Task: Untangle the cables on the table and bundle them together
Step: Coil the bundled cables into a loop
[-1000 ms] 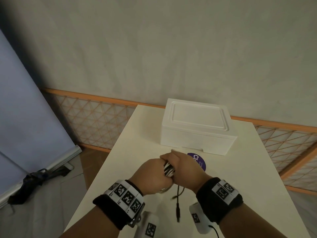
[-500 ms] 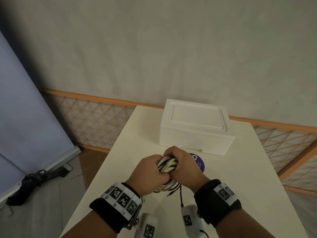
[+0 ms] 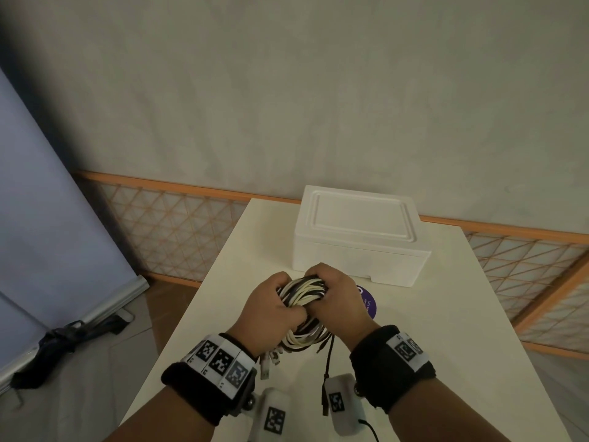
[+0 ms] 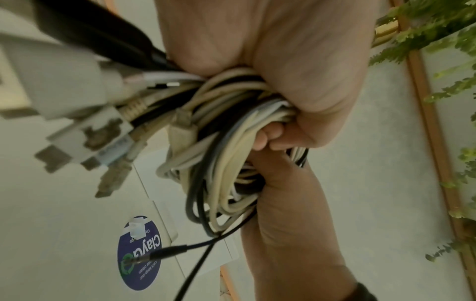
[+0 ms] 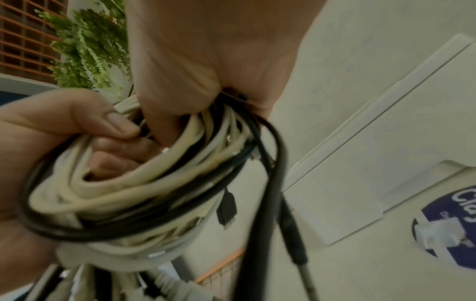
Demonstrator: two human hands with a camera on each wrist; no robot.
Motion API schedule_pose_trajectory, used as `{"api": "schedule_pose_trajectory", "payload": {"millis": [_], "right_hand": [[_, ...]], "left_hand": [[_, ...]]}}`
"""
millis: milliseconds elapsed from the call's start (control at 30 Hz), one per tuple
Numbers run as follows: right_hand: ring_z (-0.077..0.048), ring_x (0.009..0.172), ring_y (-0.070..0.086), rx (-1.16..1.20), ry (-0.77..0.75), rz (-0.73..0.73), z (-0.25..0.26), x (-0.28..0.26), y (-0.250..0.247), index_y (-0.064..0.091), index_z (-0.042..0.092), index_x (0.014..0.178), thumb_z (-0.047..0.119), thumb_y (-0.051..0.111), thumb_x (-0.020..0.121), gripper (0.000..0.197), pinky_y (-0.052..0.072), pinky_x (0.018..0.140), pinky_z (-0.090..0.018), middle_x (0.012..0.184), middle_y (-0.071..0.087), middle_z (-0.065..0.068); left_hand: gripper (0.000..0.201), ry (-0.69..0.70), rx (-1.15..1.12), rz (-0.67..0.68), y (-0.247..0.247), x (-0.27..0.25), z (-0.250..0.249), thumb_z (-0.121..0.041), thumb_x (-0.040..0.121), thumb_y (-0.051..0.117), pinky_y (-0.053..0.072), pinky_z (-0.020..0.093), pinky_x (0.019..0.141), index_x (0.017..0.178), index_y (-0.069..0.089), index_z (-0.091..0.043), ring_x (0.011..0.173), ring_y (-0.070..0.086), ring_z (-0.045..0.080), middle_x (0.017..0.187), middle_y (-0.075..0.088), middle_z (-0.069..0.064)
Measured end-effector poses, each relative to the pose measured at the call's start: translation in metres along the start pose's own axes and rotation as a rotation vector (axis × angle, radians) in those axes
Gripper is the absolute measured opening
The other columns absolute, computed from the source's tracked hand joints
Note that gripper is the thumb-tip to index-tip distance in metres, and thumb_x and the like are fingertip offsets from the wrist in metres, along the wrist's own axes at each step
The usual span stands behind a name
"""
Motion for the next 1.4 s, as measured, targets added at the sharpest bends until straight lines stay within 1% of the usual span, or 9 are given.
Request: {"api": "schedule_pose_trajectory", "payload": {"millis": [167, 333, 467, 567, 733, 967, 1133, 1267, 1400], "right_hand": [[-0.006, 0.111, 0.058, 0.419, 0.179, 0.138, -0.022, -0.020, 0.000, 0.038, 0.035, 0.137, 0.016, 0.078, 0.076, 0.075, 0.051, 0.090, -0.025, 0.129, 0.048, 0.017], [-0.015, 0.096, 0.068, 0.457, 0.279, 0.104, -0.047, -0.049, 0.006, 0.054, 0.029, 0.123, -0.005, 0.042, 0.095, 0.045, 0.056, 0.081, -0.026, 0.122, 0.059, 0.003], [0.000, 0.090, 0.065, -0.059, -0.117, 0.052, -0.033, -0.061, 0.015, 0.070, 0.028, 0.097, -0.011, 0.052, 0.082, 0.045, 0.045, 0.080, -0.004, 0.096, 0.070, 0.010], [-0.005, 0.088, 0.062, -0.284, -0.383, 0.046, -0.025, -0.064, 0.025, 0.072, 0.021, 0.094, -0.001, 0.061, 0.075, 0.031, 0.042, 0.083, -0.006, 0.092, 0.072, 0.006], [-0.007, 0.079, 0.062, -0.339, -0.468, 0.098, -0.008, -0.062, 0.028, 0.071, 0.023, 0.096, 0.023, 0.055, 0.084, 0.020, 0.049, 0.070, -0.014, 0.089, 0.068, 0.005], [-0.012, 0.070, 0.064, -0.443, -0.516, 0.139, -0.002, -0.058, 0.032, 0.068, 0.027, 0.105, 0.034, 0.057, 0.084, 0.025, 0.053, 0.056, -0.021, 0.088, 0.066, 0.006], [-0.004, 0.064, 0.056, -0.405, -0.380, 0.057, 0.010, -0.054, 0.028, 0.071, 0.029, 0.082, 0.043, 0.062, 0.078, 0.017, 0.044, 0.052, -0.017, 0.074, 0.062, 0.012], [-0.014, 0.063, 0.056, -0.380, 0.016, 0.099, 0.001, -0.044, 0.032, 0.068, 0.017, 0.067, 0.045, 0.069, 0.074, 0.029, 0.044, 0.055, -0.031, 0.066, 0.062, 0.002], [-0.016, 0.060, 0.058, -0.191, 0.125, 0.080, -0.002, -0.041, 0.030, 0.070, 0.014, 0.067, 0.032, 0.070, 0.075, 0.020, 0.046, 0.056, -0.033, 0.063, 0.064, -0.001]], "left_hand": [[0.015, -0.212, -0.341, -0.066, -0.013, 0.004, 0.018, -0.005, 0.055, 0.055, 0.046, 0.034, 0.058, 0.069, 0.060, -0.008, 0.054, 0.055, 0.021, 0.060, 0.056, 0.008], [0.020, -0.345, -0.531, -0.226, -0.031, 0.004, 0.029, 0.001, 0.057, 0.050, 0.044, 0.026, 0.051, 0.044, 0.050, -0.014, 0.042, 0.050, 0.020, 0.047, 0.045, 0.003], [0.036, -0.403, -0.632, -0.267, -0.025, 0.004, 0.036, 0.009, 0.068, 0.048, 0.042, 0.022, 0.048, 0.042, 0.046, -0.014, 0.039, 0.045, 0.015, 0.046, 0.041, 0.001], [0.029, -0.408, -0.646, -0.261, -0.019, 0.004, 0.035, 0.008, 0.067, 0.048, 0.041, 0.022, 0.047, 0.047, 0.044, -0.012, 0.040, 0.043, 0.015, 0.049, 0.038, 0.002], [0.019, -0.417, -0.689, -0.252, -0.015, 0.006, 0.032, 0.004, 0.060, 0.050, 0.042, 0.021, 0.046, 0.049, 0.043, -0.009, 0.040, 0.044, 0.016, 0.047, 0.040, 0.003], [0.028, -0.474, -0.749, -0.299, -0.014, 0.007, 0.043, 0.005, 0.083, 0.049, 0.043, 0.020, 0.045, 0.059, 0.043, -0.009, 0.043, 0.048, 0.015, 0.049, 0.044, 0.003], [0.013, -0.434, -0.742, -0.339, -0.007, 0.005, 0.041, 0.004, 0.082, 0.052, 0.043, 0.024, 0.044, 0.078, 0.047, -0.007, 0.046, 0.051, 0.016, 0.052, 0.048, 0.005], [0.014, -0.357, -0.710, -0.313, 0.000, 0.003, 0.031, 0.006, 0.078, 0.056, 0.048, 0.031, 0.051, 0.088, 0.056, -0.003, 0.051, 0.054, 0.022, 0.062, 0.052, 0.014], [0.057, -0.299, -0.645, -0.316, 0.000, 0.004, 0.026, -0.015, 0.056, 0.075, 0.058, 0.047, 0.069, 0.106, 0.054, 0.004, 0.074, 0.066, 0.036, 0.086, 0.065, 0.022]]}}
Point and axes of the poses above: each hand's wrist, its own x-axis towards the middle knuckle, its own y-axis out of the palm, z = x × y, the point moved 6 cm from there along x, towards the middle knuckle
